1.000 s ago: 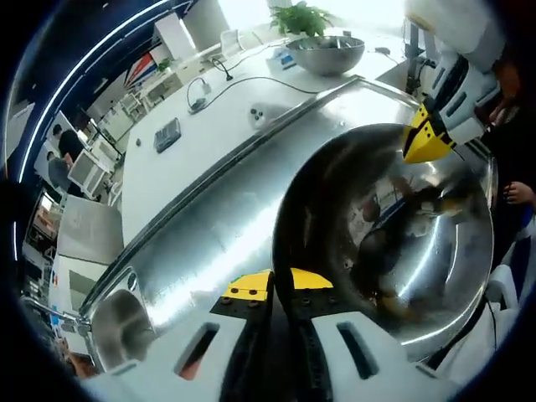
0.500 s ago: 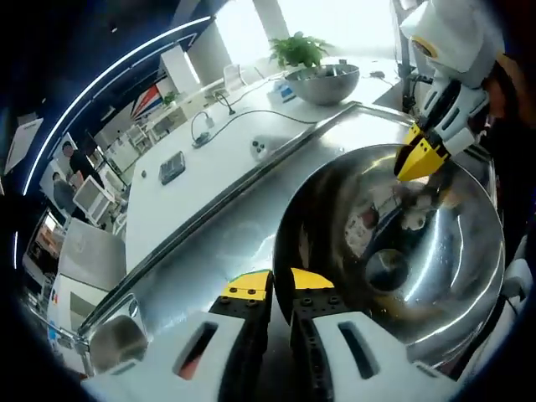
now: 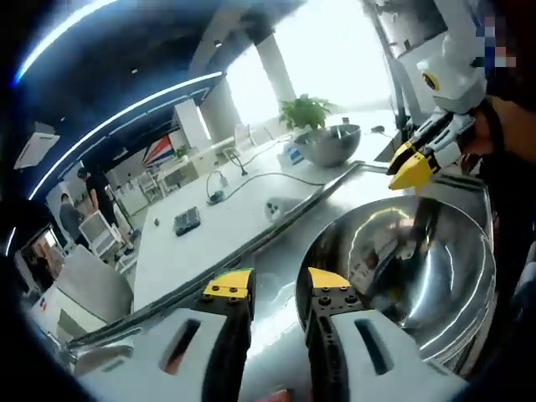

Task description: Pick up bowl with dirty water move over sink pour dirty water into sink return bowl to place

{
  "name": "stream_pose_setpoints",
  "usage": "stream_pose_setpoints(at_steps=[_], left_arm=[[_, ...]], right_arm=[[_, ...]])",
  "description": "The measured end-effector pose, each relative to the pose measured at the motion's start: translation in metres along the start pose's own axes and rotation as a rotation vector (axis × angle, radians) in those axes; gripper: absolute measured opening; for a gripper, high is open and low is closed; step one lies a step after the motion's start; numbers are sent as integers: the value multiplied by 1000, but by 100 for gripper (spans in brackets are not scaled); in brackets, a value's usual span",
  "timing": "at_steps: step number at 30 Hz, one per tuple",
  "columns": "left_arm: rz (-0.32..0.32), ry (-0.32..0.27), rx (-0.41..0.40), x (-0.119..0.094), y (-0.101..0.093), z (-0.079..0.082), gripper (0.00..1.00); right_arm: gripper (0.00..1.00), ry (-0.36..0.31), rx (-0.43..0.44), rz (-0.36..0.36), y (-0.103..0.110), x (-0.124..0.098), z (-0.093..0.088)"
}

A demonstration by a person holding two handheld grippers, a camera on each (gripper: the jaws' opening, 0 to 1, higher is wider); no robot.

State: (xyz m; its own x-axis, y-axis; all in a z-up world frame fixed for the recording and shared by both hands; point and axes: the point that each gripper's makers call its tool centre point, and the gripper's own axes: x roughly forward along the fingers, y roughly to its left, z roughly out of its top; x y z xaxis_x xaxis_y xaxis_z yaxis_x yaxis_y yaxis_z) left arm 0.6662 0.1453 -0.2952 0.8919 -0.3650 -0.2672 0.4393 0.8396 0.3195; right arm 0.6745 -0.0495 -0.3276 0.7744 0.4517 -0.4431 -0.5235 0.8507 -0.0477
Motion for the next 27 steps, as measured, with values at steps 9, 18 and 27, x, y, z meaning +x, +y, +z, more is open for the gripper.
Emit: stream_pose_setpoints(at_steps=[9,18,27], left_arm=[[145,-205,14,-20,33,37,15],[204,-236,-64,-47,52,33,15],[306,-294,-165,-88,78,24,18]], right_arm=[[32,-138,30,-69,-23,-28,23],[34,-297,-14,-139,-40,-65,46],[37,-433,-24,-224,-68,-106,46]])
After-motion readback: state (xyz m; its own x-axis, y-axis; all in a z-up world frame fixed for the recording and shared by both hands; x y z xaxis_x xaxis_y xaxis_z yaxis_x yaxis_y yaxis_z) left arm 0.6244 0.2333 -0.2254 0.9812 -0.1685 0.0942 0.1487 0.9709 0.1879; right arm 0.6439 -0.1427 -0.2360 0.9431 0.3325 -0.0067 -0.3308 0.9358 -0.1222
